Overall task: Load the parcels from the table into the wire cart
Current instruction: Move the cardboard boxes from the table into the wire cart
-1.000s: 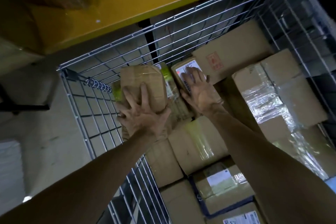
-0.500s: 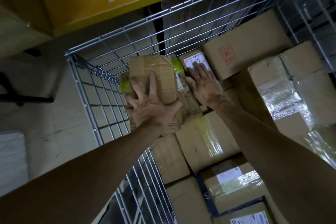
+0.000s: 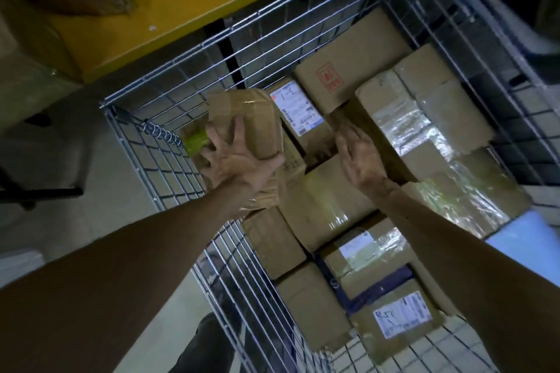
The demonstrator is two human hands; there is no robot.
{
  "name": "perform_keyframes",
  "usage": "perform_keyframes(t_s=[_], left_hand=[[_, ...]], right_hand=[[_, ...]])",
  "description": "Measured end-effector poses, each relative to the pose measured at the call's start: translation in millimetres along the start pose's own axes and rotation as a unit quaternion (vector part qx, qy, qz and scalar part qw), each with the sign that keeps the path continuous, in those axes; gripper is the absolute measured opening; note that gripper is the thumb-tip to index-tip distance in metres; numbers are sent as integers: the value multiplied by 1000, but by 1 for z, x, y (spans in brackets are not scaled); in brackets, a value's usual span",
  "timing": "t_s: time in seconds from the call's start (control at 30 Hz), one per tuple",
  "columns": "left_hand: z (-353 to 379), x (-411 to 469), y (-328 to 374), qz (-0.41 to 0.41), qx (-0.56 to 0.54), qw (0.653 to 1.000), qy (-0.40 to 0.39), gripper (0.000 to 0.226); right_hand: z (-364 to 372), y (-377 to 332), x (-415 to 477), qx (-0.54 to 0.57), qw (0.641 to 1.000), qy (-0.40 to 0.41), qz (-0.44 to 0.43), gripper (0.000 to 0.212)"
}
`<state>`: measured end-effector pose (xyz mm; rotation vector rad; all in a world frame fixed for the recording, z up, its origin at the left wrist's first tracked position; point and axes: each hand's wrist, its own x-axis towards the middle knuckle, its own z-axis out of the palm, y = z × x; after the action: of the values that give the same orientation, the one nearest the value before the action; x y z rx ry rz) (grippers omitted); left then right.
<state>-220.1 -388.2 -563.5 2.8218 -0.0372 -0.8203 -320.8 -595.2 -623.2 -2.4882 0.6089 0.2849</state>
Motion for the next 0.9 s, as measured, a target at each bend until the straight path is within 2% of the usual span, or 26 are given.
perform_keyframes(t_s=[0.13, 0.23, 0.27, 0.43, 0.53, 0.63, 0.73, 0.83, 0.9], left_hand=[[-6, -22, 17, 52, 28, 998, -2, 114], [-1, -36, 33, 91, 32, 995, -5, 114], [3, -41, 38, 96, 29, 995, -11, 114], [30, -77, 39, 91, 12, 995, -45, 117], [41, -98, 28, 82, -1, 994, -65, 122], [48, -115, 21, 67, -18, 995, -72, 126], [53, -133, 17, 65, -51, 994, -69, 128], [57, -155, 9, 118, -52, 989, -78, 130], [60, -171, 1, 168, -28, 982, -85, 130]], right_hand=[[-32, 7, -32, 15, 998, 61, 4, 38], [-41, 23, -50, 36, 997, 52, 32, 58], [-40, 30, -57, 44, 996, 53, 49, 63], [-29, 38, -107, 84, 987, 83, 106, 53], [-15, 36, -137, 90, 988, 53, 111, 53], [-6, 21, -172, 187, 970, 40, 151, 56], [4, -1, -210, 238, 959, 29, 153, 55], [19, -13, -240, 275, 946, 55, 164, 54], [26, -20, -257, 317, 924, 87, 193, 53]])
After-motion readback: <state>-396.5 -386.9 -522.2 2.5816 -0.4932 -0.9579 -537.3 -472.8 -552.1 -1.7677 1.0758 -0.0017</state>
